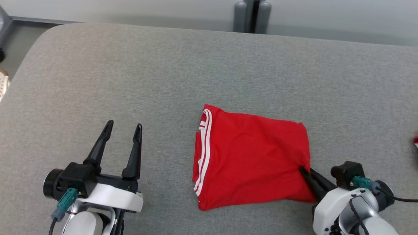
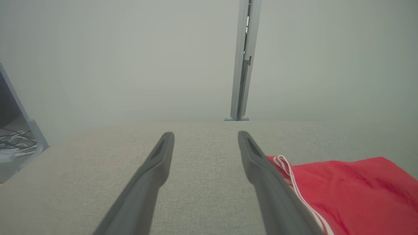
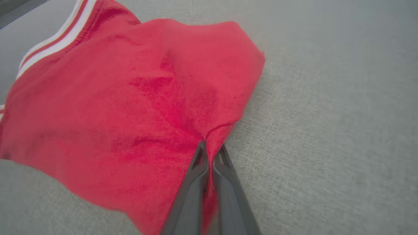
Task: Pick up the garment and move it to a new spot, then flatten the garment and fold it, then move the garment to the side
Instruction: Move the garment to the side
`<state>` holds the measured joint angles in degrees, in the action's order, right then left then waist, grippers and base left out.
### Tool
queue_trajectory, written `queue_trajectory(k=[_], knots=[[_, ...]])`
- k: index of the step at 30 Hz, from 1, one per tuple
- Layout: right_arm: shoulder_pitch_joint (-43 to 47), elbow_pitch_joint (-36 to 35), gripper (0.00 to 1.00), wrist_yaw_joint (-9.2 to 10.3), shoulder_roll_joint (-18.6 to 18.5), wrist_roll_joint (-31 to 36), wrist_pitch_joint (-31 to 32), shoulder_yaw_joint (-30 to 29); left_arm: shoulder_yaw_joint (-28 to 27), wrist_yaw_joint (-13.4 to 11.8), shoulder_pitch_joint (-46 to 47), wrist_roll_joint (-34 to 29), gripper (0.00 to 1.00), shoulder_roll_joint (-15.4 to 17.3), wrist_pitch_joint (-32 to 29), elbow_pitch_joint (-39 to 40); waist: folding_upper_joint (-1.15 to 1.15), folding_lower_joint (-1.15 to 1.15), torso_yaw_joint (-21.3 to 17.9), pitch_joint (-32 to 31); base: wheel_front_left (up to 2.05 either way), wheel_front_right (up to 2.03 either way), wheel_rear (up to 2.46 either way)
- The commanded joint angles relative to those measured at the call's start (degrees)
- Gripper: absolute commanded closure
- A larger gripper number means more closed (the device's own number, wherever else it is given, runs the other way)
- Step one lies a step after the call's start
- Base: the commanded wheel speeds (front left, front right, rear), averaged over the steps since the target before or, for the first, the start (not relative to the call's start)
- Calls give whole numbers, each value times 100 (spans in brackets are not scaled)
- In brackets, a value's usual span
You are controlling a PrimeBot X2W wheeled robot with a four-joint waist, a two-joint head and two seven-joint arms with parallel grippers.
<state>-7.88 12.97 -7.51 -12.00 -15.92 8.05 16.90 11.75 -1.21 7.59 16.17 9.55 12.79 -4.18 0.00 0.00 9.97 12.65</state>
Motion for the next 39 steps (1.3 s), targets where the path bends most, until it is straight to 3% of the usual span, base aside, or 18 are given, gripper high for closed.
queue_trajectory(k=[1,10,20,31,36,37,38,39], knots=[[1,-80,100,2,-72,106,4,-81,-34,-16,111,6,0,22,8,42,0,0,-243,73,0,0,0],[129,-888,100,1,-558,663,149,-788,-46,-17,307,-68,0,217,-108,322,0,0,-1314,404,0,0,0],[-509,-1281,100,2,-1279,555,171,-1236,-44,-48,526,-152,0,428,-373,573,0,0,-2162,750,0,0,0],[-1861,-92,100,2,-2020,48,-287,-1495,-17,-52,745,-212,0,627,-613,800,0,0,-2347,1255,0,0,0],[-2337,1078,100,2,-2324,136,-631,-1448,37,-30,876,-209,0,664,-655,828,0,0,-2326,1442,0,0,0],[-2410,1211,82,2,-2333,155,-705,-1449,53,-24,885,-206,0,657,-655,820,0,0,-2316,1452,0,0,0],[-2460,1358,51,2,-2318,191,-726,-1473,65,-20,891,-202,0,653,-653,809,0,0,-2310,1457,0,0,0],[-2492,1481,0,2,-2284,241,-762,-1493,72,-22,910,-194,0,652,-651,804,0,0,-2308,1460,0,0,0]])
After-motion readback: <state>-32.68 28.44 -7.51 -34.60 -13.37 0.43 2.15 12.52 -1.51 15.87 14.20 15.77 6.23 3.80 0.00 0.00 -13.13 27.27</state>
